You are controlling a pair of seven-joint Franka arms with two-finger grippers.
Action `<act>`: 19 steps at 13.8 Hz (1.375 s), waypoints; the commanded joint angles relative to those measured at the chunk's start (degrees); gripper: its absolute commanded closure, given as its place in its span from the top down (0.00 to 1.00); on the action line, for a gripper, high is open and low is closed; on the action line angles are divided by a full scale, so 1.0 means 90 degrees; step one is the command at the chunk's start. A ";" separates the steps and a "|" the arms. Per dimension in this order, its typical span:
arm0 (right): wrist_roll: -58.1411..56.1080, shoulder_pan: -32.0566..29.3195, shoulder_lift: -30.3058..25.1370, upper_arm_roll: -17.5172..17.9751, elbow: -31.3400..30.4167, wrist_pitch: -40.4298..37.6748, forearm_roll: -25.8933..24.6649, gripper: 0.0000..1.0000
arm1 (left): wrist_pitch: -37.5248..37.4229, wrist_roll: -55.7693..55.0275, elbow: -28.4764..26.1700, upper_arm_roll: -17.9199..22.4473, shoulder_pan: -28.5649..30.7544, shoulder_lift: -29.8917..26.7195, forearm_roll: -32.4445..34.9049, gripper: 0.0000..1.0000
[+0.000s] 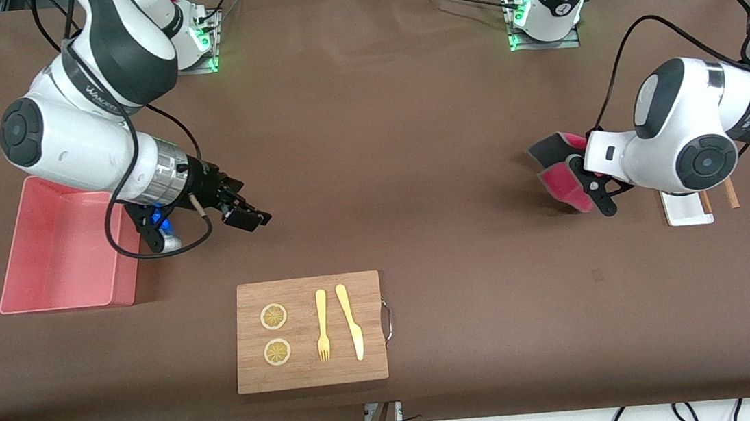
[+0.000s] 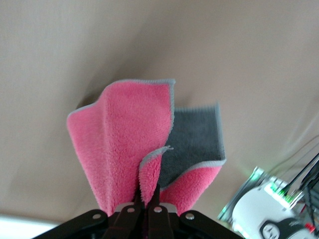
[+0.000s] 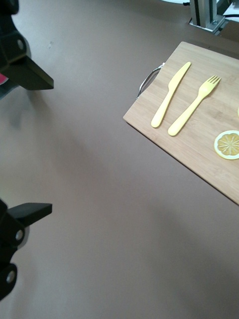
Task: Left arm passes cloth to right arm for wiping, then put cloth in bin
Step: 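Lift the cloth with the left gripper toward the right gripper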
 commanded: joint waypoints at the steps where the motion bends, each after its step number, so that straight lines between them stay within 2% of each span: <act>1: 0.0327 0.0145 0.0214 0.0028 0.0069 0.0084 0.0083 1.00 | -0.0226 -0.0578 0.0617 0.0014 -0.0249 0.0182 -0.0895 0.00; 2: 0.0511 0.0261 0.0312 0.0018 0.0069 0.0210 0.0083 1.00 | -0.0236 -0.0997 0.0763 0.0014 -0.0453 0.0192 -0.1344 0.00; 5: 0.1166 0.0515 0.0566 0.0047 0.0059 0.0815 0.0073 1.00 | -0.0217 -0.2675 0.1096 0.0014 -0.1049 0.0182 -0.1991 0.00; 7: 0.1410 0.0594 0.0713 0.0232 0.0059 0.0904 0.0083 1.00 | -0.0119 -0.3654 0.1262 0.0014 -0.1333 0.0221 -0.2382 0.00; 11: 0.2142 0.0809 0.0976 0.0496 0.0001 0.0885 0.0083 1.00 | 0.0816 -0.5303 0.1302 0.0024 -0.1471 0.0241 -0.3456 0.00; 15: 0.2495 0.0819 0.1172 0.0731 -0.0009 0.0894 0.0093 1.00 | 0.1511 -0.6156 0.1272 0.0024 -0.1773 0.0338 -0.3741 0.00; 19: 0.2632 0.0819 0.1367 0.1004 0.0001 0.0963 0.0093 1.00 | 0.1659 -0.6392 0.1292 0.0024 -0.1901 0.0387 -0.3839 0.00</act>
